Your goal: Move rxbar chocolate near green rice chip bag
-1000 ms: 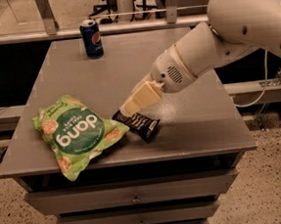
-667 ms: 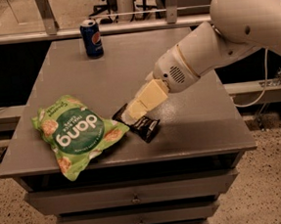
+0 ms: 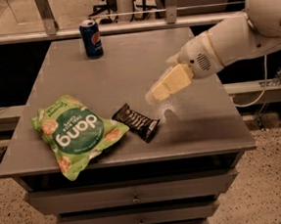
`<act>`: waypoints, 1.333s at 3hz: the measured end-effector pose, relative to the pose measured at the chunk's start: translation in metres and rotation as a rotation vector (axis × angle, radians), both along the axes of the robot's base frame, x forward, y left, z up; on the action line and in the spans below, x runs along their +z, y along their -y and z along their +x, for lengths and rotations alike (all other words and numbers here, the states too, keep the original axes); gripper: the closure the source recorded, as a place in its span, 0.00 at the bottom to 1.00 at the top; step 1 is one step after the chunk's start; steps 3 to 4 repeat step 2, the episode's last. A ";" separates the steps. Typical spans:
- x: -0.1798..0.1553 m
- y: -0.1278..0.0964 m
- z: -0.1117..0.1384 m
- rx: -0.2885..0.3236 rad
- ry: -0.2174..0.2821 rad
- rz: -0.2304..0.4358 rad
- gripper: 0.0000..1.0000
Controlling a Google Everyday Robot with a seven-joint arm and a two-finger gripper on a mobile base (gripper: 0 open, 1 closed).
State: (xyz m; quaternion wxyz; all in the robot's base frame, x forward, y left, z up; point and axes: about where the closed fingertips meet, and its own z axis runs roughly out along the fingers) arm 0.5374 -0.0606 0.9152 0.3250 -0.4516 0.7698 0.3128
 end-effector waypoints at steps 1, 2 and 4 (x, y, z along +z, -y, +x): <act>0.030 0.037 0.039 0.017 0.165 0.067 0.00; 0.059 0.047 0.054 0.016 0.256 0.084 0.00; 0.059 0.047 0.054 0.016 0.256 0.084 0.00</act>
Offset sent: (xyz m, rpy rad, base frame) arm 0.0390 -0.0368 0.0300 0.0672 -0.1647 0.0168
